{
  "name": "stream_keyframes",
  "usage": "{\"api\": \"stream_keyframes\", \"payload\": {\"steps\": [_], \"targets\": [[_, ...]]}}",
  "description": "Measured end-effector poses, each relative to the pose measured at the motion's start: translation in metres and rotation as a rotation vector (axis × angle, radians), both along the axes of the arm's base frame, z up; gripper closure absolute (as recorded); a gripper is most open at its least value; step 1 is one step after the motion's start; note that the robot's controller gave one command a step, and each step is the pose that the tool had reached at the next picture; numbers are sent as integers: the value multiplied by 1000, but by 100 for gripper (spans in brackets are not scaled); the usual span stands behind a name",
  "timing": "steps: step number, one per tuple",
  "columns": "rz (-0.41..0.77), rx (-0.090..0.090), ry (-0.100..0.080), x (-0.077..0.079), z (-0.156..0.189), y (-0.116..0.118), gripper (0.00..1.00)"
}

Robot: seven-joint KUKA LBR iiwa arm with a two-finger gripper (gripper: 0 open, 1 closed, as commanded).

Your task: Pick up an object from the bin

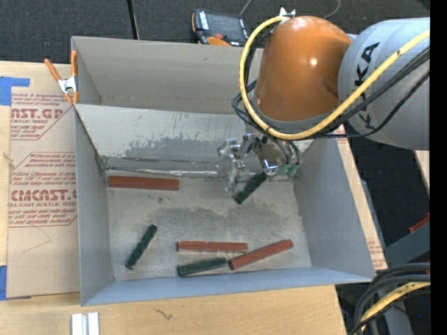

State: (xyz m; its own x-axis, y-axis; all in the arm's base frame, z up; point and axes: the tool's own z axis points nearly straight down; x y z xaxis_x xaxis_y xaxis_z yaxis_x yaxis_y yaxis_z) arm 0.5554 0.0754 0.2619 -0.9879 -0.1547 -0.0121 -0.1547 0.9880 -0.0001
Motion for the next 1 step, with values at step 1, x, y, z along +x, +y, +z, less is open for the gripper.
{"api": "stream_keyframes", "payload": {"steps": [1], "targets": [[-1, -1, 9, -2, -5, 0, 0]]}}
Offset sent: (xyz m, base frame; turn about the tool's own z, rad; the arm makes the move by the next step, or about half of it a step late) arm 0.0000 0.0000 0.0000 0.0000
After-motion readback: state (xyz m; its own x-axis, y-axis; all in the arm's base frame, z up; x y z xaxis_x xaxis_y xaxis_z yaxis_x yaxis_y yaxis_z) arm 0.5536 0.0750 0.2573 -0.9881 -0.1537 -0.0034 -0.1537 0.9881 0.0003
